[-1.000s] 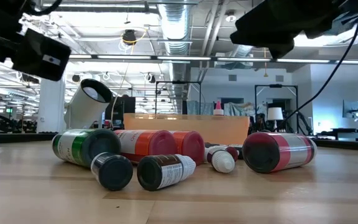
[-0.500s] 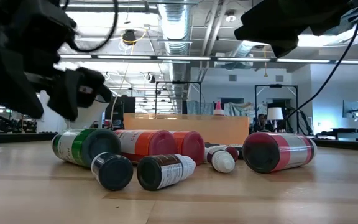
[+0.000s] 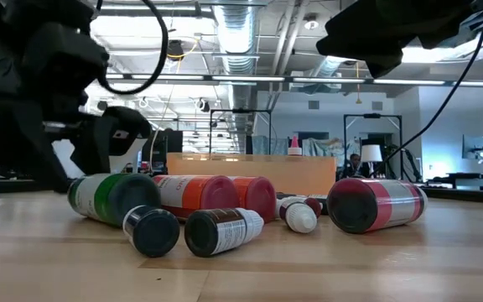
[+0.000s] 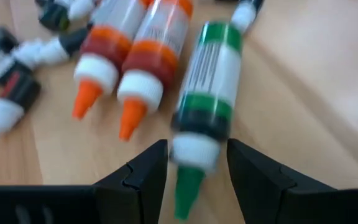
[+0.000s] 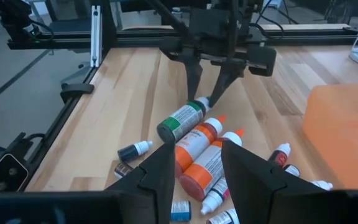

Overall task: Pick & Place food coloring
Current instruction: Put the big green food coloring bottle into the orange bin

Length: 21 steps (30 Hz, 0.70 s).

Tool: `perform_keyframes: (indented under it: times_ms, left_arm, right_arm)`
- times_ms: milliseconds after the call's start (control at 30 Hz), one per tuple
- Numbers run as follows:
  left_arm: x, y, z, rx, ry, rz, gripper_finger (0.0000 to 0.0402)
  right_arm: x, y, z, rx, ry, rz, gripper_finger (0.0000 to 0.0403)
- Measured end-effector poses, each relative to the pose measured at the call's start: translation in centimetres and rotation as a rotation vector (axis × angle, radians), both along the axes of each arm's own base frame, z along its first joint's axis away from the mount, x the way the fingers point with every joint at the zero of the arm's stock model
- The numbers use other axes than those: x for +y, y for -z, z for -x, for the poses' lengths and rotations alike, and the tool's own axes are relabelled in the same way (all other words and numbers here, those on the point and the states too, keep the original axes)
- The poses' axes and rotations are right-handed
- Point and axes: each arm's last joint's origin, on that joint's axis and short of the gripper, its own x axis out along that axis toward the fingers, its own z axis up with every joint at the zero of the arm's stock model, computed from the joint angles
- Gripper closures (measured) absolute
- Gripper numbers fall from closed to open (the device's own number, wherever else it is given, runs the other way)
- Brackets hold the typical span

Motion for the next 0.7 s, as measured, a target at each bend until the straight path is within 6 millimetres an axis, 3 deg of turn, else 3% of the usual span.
perform_keyframes:
  times_ms: [700]
  left_arm:
    - [-0.19, 0.98, -0.15, 0.046, 0.009, 0.039, 0.0247]
  right_arm:
    - [-0.01, 0.03, 0.01, 0.003, 0.000, 0.001, 0.0280]
